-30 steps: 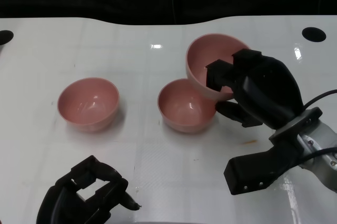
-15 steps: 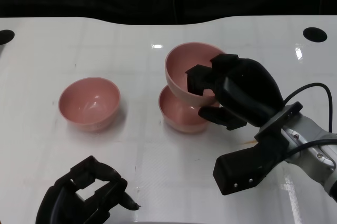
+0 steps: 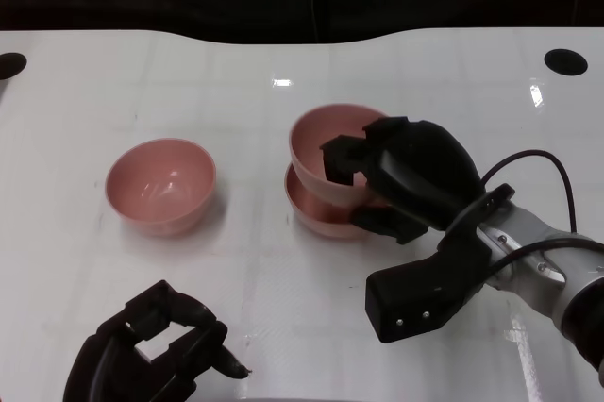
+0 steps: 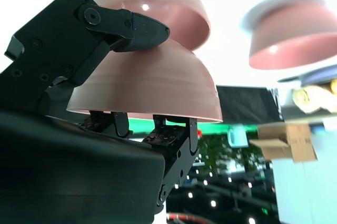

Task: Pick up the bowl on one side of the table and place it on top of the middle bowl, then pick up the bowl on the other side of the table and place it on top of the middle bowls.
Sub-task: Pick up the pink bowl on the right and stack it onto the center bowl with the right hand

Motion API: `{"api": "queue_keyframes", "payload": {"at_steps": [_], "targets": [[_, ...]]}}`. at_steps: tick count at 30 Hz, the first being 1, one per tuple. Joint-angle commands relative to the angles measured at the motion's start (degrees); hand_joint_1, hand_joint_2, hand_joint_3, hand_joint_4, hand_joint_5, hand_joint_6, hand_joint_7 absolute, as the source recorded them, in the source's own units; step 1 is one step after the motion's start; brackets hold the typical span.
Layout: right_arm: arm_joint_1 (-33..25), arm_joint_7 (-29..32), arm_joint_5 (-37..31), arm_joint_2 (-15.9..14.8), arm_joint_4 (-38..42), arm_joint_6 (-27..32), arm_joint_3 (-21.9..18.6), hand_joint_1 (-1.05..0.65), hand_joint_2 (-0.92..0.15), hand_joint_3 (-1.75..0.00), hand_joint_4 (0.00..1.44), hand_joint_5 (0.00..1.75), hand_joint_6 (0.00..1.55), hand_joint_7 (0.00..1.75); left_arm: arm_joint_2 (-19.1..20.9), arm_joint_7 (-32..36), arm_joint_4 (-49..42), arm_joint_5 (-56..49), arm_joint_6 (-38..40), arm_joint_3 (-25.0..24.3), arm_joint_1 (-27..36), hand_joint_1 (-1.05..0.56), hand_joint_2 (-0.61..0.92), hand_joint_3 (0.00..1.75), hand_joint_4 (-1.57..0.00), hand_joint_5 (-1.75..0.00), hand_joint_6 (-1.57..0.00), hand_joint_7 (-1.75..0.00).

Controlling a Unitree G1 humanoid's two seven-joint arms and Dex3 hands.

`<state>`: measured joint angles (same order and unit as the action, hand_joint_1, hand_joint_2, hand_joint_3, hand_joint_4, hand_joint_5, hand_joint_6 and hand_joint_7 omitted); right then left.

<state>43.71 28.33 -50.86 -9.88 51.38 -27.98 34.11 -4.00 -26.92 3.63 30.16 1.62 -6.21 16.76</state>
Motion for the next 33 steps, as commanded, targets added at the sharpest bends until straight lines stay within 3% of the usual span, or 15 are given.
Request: {"api": "queue_keyframes", "payload": {"at_steps": [1,3,5,6,7,9,10,12,14,18,29,33], "targets": [[2.07,2.07,-0.25,0.19,2.88,-0.41,0.69,-0.2,-0.51,-1.02,0.9,1.75,0.71,1.75,0.4,0.26,0.68,0.07,-0.21,-0.06,0.09,-0.35,0.92,0.09,-0.93,-1.21,-0.94,-1.0],[2.43,1.85,-0.29,0.34,3.77,-0.33,0.92,-0.2,-0.51,-0.99,0.89,1.75,0.72,1.67,0.38,0.37,0.9,0.09,-0.1,-0.05,0.2,-0.35,0.92,0.08,-0.93,-1.21,-0.94,-1.0],[2.69,1.22,-0.21,0.43,4.35,-0.13,1.09,-0.21,-0.6,-0.77,0.87,1.75,0.82,1.3,0.36,0.5,1.16,0.13,0.04,-0.04,0.32,-0.35,0.92,0.08,-0.93,-1.21,-0.94,-1.0],[2.82,0.23,-0.58,0.32,4.28,0.8,1.46,-0.22,-0.61,-0.72,0.85,1.63,0.81,1.18,0.39,0.54,1.14,0.05,0.02,-0.04,0.29,-0.35,0.92,0.08,-0.93,-1.21,-0.94,-1.0],[2.91,-0.4,-0.84,0.23,4.18,1.48,1.75,-0.25,-0.65,-0.62,0.87,1.29,0.85,0.83,0.41,0.55,1.1,-0.02,-0.01,-0.05,0.25,-0.34,0.92,0.08,-0.93,-1.21,-0.94,-1.0],[2.97,-1.12,-1.0,0.1,3.93,2.32,2.15,-0.27,-0.74,-0.45,0.93,0.93,1.01,0.3,0.43,0.57,1.06,-0.1,-0.04,-0.06,0.21,-0.34,0.92,0.08,-0.93,-1.21,-0.94,-1.0],[2.9,-3.34,-0.59,-0.12,3.4,2.78,2.22,-0.27,-0.75,-0.42,0.94,0.88,1.04,0.22,0.4,0.42,1.02,0.03,-0.03,-0.05,0.18,-0.34,0.92,0.09,-0.93,-1.21,-0.94,-1.0],[2.7,-6.79,-0.28,-0.64,2.13,3.48,2.39,-0.49,-0.89,-0.28,0.69,0.41,0.76,0.05,0.4,0.25,0.92,0.05,-0.14,-0.02,0.14,-0.34,0.92,0.09,-0.92,-1.21,-0.94,-1.0],[2.38,-8.23,-0.51,-1.11,0.88,3.86,2.49,-0.62,-0.91,-0.31,0.54,0.24,0.59,0.01,0.4,0.25,0.86,-0.11,-0.3,0.03,0.13,-0.34,0.92,0.09,-0.92,-1.21,-0.94,-1.0],[1.39,-9.23,-0.49,-1.89,-1.67,4.02,2.3,-0.7,-0.92,-0.36,0.43,0.15,0.43,0.0,0.28,0.34,0.82,-0.22,-0.44,0.08,0.11,-0.34,0.92,0.1,-0.92,-1.22,-0.93,-1.0],[-0.1,-10.71,0.42,-2.82,-5.1,4.06,1.8,-0.73,-0.92,-0.38,0.37,0.12,0.37,0.0,0.31,0.21,0.67,-0.15,-0.43,0.1,0.08,-0.35,0.92,0.11,-0.91,-1.22,-0.93,-0.99],[-2.48,-11.83,-4.36,-5.13,-13.75,8.2,3.48,-0.78,-0.92,-0.4,0.27,0.07,0.34,0.0,0.44,0.34,0.93,-0.25,-0.49,0.0,0.04,-0.34,0.92,0.12,-0.91,-1.23,-0.93,-0.99]]}}
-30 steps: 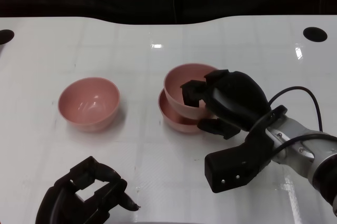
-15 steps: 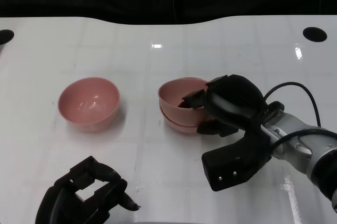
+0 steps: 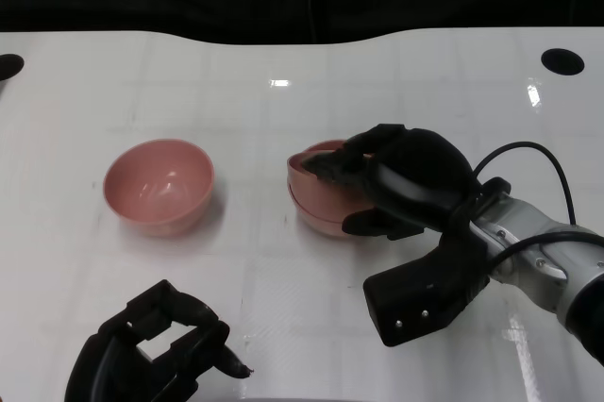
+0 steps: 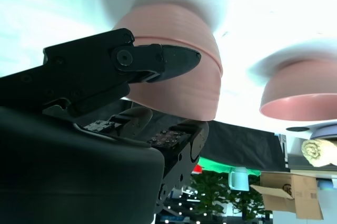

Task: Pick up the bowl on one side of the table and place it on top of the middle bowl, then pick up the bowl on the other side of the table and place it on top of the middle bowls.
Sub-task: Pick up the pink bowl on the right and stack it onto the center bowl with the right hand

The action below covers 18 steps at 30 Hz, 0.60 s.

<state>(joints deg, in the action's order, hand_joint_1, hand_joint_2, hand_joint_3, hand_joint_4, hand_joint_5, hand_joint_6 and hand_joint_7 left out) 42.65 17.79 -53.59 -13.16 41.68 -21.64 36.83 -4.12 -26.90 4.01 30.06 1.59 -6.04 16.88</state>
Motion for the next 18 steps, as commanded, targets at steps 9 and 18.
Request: {"api": "queue_keyframes", "payload": {"at_steps": [9,18], "targets": [[-4.2,-4.03,-4.09,-2.34,-6.47,6.73,2.22,-0.8,-0.92,-0.44,0.23,0.05,0.31,0.0,0.47,0.58,0.69,0.09,-0.11,-0.25,0.05,-0.34,0.92,0.1,-0.93,-1.22,-0.95,-0.99],[-4.0,-3.34,-3.4,-0.42,0.36,7.3,3.36,-0.79,-0.92,-0.45,0.2,0.03,0.28,0.0,0.76,0.14,0.88,0.23,-0.23,-0.45,0.16,-0.33,0.92,0.14,-0.93,-1.2,-0.95,-0.98]]}}
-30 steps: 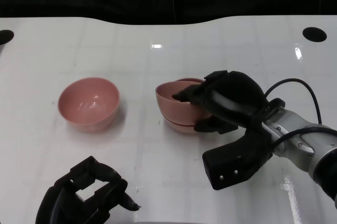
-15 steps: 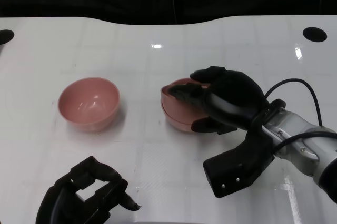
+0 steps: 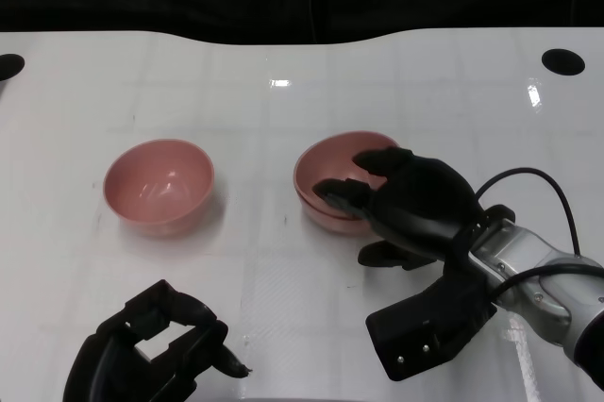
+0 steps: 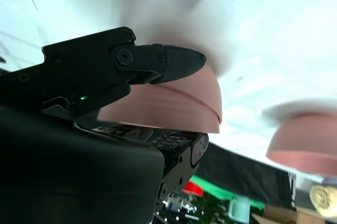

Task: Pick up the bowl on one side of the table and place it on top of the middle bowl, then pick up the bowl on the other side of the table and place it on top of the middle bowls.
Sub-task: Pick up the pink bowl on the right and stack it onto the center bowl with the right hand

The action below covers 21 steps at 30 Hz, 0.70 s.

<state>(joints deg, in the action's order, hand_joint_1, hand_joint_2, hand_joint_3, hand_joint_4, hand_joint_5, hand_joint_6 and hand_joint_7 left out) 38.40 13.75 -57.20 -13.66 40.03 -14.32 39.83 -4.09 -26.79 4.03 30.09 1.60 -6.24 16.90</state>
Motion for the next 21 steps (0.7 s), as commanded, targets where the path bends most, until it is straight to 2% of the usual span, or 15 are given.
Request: {"api": "queue_keyframes", "payload": {"at_steps": [1,6,13,21], "targets": [[0.34,1.05,0.24,0.22,2.66,-0.1,0.45,-0.8,-0.92,-0.46,0.19,0.03,0.27,0.0,0.73,0.03,0.89,0.17,-0.25,-0.23,0.18,-0.33,0.92,0.13,-0.93,-1.2,-0.95,-0.98],[0.42,4.57,1.02,0.57,4.45,-1.18,0.29,-0.8,-0.92,-0.46,0.17,0.02,0.21,0.0,0.54,0.35,1.33,0.21,0.07,-0.08,0.41,-0.33,0.92,0.11,-0.94,-1.19,-0.96,-0.96],[-1.19,10.89,5.81,-0.07,0.95,-6.46,-3.73,-0.73,-0.92,-0.44,0.13,0.0,0.11,0.0,0.41,0.24,0.93,0.04,-0.21,-0.03,0.27,-0.33,0.92,0.12,-0.93,-1.19,-0.96,-0.96],[-5.62,8.29,11.09,-2.06,-8.94,-8.53,-9.24,-0.72,-0.92,-0.48,0.17,0.03,0.08,0.01,0.42,0.61,0.99,-0.18,0.01,0.0,0.18,-0.34,0.92,0.12,-0.93,-1.2,-0.95,-0.98]]}}
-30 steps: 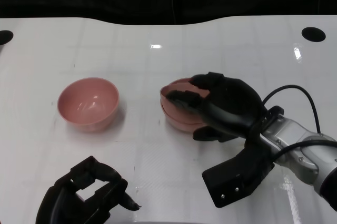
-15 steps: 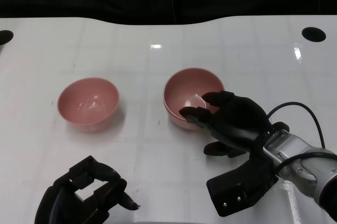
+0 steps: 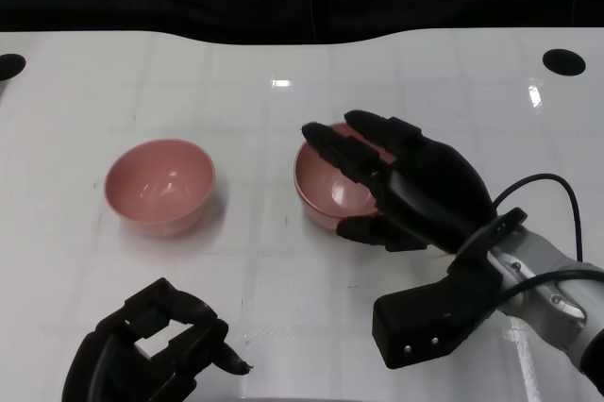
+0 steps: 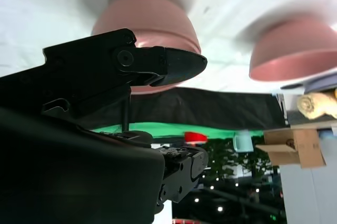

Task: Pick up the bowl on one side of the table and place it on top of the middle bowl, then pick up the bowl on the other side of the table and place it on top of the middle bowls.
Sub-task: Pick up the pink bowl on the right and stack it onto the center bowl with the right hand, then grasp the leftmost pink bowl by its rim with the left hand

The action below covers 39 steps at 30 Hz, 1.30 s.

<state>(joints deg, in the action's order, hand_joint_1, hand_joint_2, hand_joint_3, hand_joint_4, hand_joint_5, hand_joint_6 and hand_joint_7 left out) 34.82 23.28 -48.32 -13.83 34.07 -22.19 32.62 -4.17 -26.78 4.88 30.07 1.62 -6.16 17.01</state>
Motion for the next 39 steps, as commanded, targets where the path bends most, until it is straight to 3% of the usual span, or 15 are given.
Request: {"api": "queue_keyframes", "payload": {"at_steps": [1,5,8,13,17,22,23,25,28,33,39], "targets": [[-2.83,-1.64,3.09,-2.13,-4.09,-1.18,-2.75,-0.71,-0.92,-0.46,0.21,0.05,0.13,0.04,0.5,0.68,0.15,-0.19,0.03,-0.1,0.04,-0.34,0.92,0.12,-0.93,-1.2,-0.95,-0.98],[-6.35,-2.09,6.43,-2.84,-7.2,-3.45,-5.38,-0.65,-0.92,-0.34,0.41,0.2,0.32,0.13,0.56,1.35,0.64,-0.16,0.61,-0.17,-0.08,-0.34,0.92,0.13,-0.94,-1.2,-0.95,-0.99],[-9.62,-3.94,8.81,-3.17,-10.55,-3.66,-7.38,-0.58,-0.92,-0.27,0.36,0.66,0.44,0.18,0.65,1.55,0.84,-0.16,0.64,-0.22,-0.25,-0.33,0.92,0.15,-0.95,-1.21,-0.96,-1.0],[-14.96,-6.98,14.31,-3.18,-15.05,-5.84,-10.57,-0.5,-0.92,-0.21,0.45,1.01,0.61,0.25,0.77,2.07,1.09,-0.7,-0.01,-0.53,-0.46,-0.33,0.92,0.15,-0.94,-1.19,-0.95,-0.99],[-19.15,-9.73,19.57,-3.54,-17.98,-9.46,-13.14,-0.43,-0.92,-0.18,0.53,1.18,0.72,0.34,0.72,1.68,0.92,-2.05,-2.17,-0.28,-0.44,-0.34,0.92,0.16,-0.9,-1.15,-0.89,-0.97],[-24.23,-14.68,30.14,-1.31,-21.2,-13.59,-15.98,-0.29,-0.91,-0.14,0.64,1.41,0.71,0.82,0.31,3.32,1.44,-5.91,-6.03,0.2,-0.5,-0.37,0.92,0.18,-0.88,-0.98,-0.98,-0.53],[-25.61,-16.18,32.64,-0.78,-22.31,-13.36,-16.27,-0.27,-0.9,-0.17,0.64,1.44,0.71,0.88,0.5,3.52,1.72,-6.68,-6.79,0.25,-0.52,-0.38,0.92,0.18,-0.86,-0.95,-0.99,-0.45],[-28.49,-19.6,38.05,0.02,-24.68,-12.34,-16.71,-0.21,-0.66,-0.65,0.62,1.53,0.69,1.02,1.02,4.47,2.65,-8.96,-8.37,0.39,-0.5,-0.38,0.92,0.19,-0.83,-0.81,-1.0,-0.23],[-32.54,-23.5,43.74,0.97,-28.18,-10.62,-17.87,-0.11,-0.49,-1.04,0.68,1.56,0.74,1.12,2.26,5.73,3.51,-12.51,-10.63,0.19,-0.8,-0.39,0.92,0.21,-0.83,-0.55,-0.95,-0.04],[-36.79,-26.19,46.54,2.24,-31.58,-10.23,-19.9,-0.03,-0.46,-1.25,0.84,1.56,0.8,1.23,6.88,4.95,2.1,-17.83,-16.97,-0.34,-2.47,-0.37,0.92,0.24,-0.72,-0.27,-0.71,0.0],[-40.77,-30.8,52.07,3.23,-35.26,-6.05,-21.02,-0.07,-0.43,-1.39,0.89,1.65,0.83,1.31,10.05,8.55,0.09,-26.99,-24.58,-0.2,-4.99,-0.38,0.92,0.21,-0.64,-0.18,-0.58,0.0]]}}
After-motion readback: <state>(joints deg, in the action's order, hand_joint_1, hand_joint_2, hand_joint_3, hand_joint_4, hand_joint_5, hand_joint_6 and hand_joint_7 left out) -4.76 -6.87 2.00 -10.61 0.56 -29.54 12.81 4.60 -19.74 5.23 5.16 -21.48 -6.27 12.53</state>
